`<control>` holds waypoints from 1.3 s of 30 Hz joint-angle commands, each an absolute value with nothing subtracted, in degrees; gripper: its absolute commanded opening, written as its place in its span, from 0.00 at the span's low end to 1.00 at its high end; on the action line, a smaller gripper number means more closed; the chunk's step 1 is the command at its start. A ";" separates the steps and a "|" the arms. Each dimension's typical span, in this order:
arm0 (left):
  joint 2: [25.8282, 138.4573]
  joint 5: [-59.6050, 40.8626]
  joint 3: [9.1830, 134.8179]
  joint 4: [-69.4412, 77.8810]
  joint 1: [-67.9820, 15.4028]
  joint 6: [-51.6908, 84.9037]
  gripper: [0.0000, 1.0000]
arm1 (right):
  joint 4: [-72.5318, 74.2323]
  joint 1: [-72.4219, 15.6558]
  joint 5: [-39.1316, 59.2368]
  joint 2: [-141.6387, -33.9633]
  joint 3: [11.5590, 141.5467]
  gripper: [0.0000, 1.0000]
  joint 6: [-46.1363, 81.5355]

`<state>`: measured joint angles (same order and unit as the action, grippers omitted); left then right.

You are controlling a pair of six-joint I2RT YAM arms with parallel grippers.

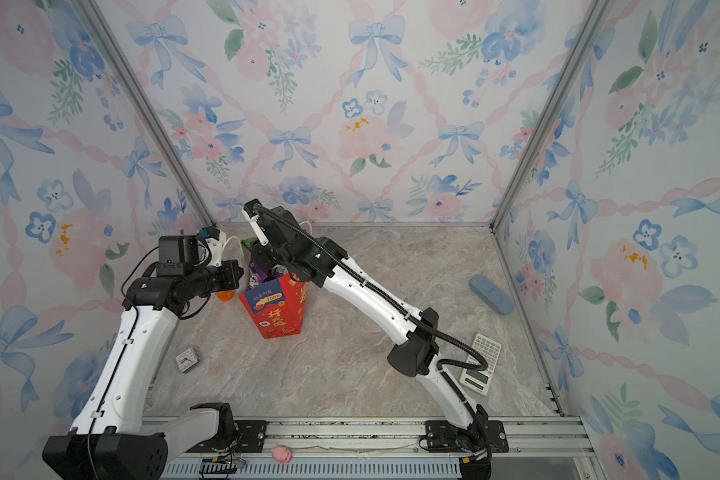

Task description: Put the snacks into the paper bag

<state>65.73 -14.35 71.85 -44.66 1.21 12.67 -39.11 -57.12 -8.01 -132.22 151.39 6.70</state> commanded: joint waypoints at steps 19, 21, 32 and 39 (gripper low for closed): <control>63.53 -15.88 71.70 -43.00 1.50 12.57 0.00 | -41.03 -53.07 -6.72 -141.48 153.59 0.33 13.07; 63.47 -15.89 71.63 -42.98 1.51 12.57 0.00 | -41.70 -53.34 -6.11 -141.51 153.13 0.33 13.41; 63.61 -15.82 71.63 -43.07 1.51 12.56 0.00 | -43.46 -54.13 -1.58 -138.62 152.56 0.35 14.28; 63.80 -15.36 71.63 -43.05 1.57 12.74 0.00 | -37.67 -54.58 0.20 -127.20 147.41 0.45 12.05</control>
<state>65.17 -14.39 71.48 -44.69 1.21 12.67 -40.49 -53.87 -1.65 -135.04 147.92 12.86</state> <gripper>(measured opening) 0.048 0.448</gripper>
